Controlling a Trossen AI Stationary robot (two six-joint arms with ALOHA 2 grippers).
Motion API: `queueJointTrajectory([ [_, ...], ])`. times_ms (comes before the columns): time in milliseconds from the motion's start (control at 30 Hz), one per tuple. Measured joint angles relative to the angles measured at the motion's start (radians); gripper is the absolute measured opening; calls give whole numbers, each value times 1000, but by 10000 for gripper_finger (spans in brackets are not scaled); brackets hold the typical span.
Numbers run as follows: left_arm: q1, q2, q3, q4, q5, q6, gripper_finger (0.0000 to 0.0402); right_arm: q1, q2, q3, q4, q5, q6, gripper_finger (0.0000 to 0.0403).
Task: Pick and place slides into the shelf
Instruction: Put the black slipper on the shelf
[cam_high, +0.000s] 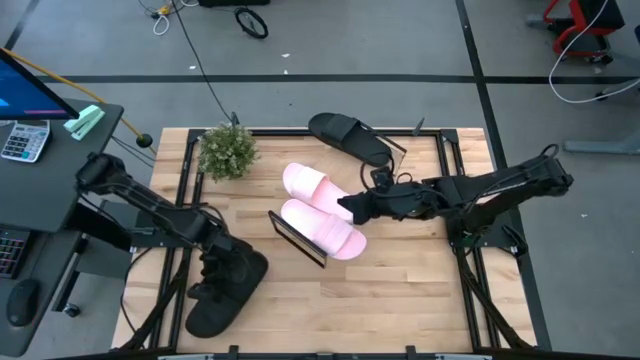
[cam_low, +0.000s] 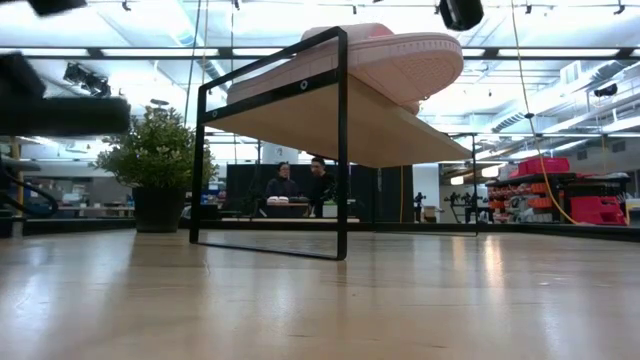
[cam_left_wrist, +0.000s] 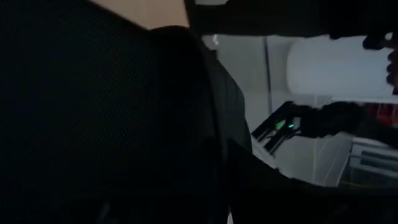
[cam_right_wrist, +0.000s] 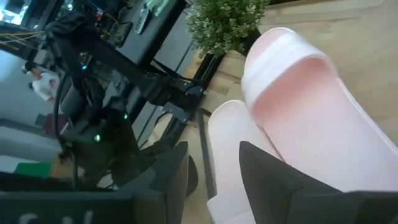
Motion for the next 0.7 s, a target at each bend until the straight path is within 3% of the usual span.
queueJointTrajectory([
  [267, 0, -68, 106, -36, -20, -170, 14, 51, -90, 0, -69, 10, 1, 149],
  [700, 90, -105, 379, -29, -266, -369, 16, 174, -207, 0, -222, 134, 35, 149],
])
